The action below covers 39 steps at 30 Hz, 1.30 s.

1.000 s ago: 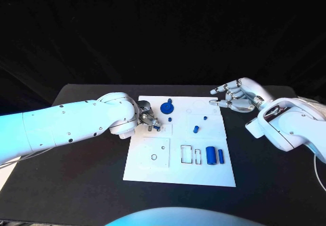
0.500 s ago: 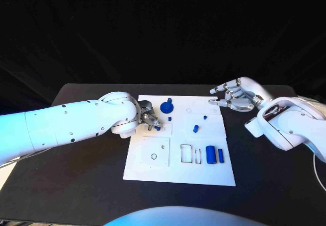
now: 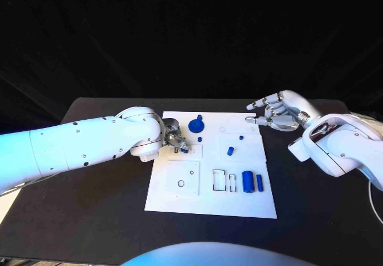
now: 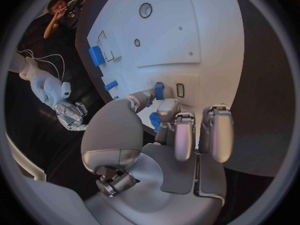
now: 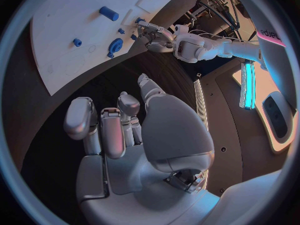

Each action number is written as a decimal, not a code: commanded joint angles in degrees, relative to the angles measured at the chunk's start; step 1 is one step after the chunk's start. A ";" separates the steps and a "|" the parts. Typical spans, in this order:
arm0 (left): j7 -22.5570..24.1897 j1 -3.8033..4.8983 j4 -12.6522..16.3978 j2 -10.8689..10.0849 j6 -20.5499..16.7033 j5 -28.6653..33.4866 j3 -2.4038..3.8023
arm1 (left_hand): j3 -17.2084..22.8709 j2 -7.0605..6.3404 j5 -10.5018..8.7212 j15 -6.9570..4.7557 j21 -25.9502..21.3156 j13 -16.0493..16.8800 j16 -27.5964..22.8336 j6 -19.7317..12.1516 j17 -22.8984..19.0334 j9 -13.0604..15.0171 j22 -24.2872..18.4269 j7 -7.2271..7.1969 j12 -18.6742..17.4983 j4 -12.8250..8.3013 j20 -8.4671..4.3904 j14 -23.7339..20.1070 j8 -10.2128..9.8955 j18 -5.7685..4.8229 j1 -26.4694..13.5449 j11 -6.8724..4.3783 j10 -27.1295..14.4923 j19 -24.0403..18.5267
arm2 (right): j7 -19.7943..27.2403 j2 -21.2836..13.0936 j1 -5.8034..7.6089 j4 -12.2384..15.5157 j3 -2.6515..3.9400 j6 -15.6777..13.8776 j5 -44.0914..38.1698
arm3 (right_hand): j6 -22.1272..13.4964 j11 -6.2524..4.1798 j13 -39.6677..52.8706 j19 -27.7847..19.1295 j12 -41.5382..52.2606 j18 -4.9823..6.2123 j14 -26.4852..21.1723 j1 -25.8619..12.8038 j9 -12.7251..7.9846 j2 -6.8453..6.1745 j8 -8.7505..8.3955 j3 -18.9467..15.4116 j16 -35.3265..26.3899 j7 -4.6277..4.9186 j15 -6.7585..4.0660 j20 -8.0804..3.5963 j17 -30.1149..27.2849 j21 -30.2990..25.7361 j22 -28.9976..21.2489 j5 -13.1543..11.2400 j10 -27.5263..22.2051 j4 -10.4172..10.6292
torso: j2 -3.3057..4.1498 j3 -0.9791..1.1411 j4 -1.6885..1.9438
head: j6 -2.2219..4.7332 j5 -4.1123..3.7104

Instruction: Assemble the parts on the task board

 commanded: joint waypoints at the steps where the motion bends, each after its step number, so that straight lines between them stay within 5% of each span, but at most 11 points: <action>1: -0.13 -0.05 0.01 0.11 2.25 -0.23 -0.04 | 9.01 0.28 0.20 -0.31 0.04 0.05 0.18 -0.06 15.06 0.10 8.81 -0.38 0.29 -8.89 -0.43 5.92 0.24 -0.34 -0.23 0.15 0.43 2.55 | 0.20 -0.03 -0.04 0.11 0.01 0.75 -0.15 | 0.44 -0.07 -0.08 -0.38 -0.16 0.93 2.85 0.47 0.07 -0.11 0.31 -0.32 -0.20 0.06 0.06 -0.18 1.01 -0.40 -0.05 0.38 -0.42 0.08 | -0.02 0.00 0.02 | -0.03 -0.01; 39: -0.45 0.14 -3.51 3.35 6.32 -0.15 -0.05 | 4.99 1.65 0.94 -1.39 0.01 2.38 0.18 2.98 15.06 0.31 9.02 -2.04 2.57 -5.08 -1.43 5.92 1.01 -0.38 -6.96 -1.15 3.04 2.81 | 0.04 -0.16 -0.03 0.77 0.01 0.93 -0.17 | 0.53 -0.08 -0.16 -0.45 -0.22 0.94 2.83 0.56 0.10 0.01 0.32 -0.49 -0.29 0.04 0.05 -0.20 0.93 -0.49 -0.16 0.49 -0.48 0.13 | 0.00 0.00 0.03 | -0.40 -0.32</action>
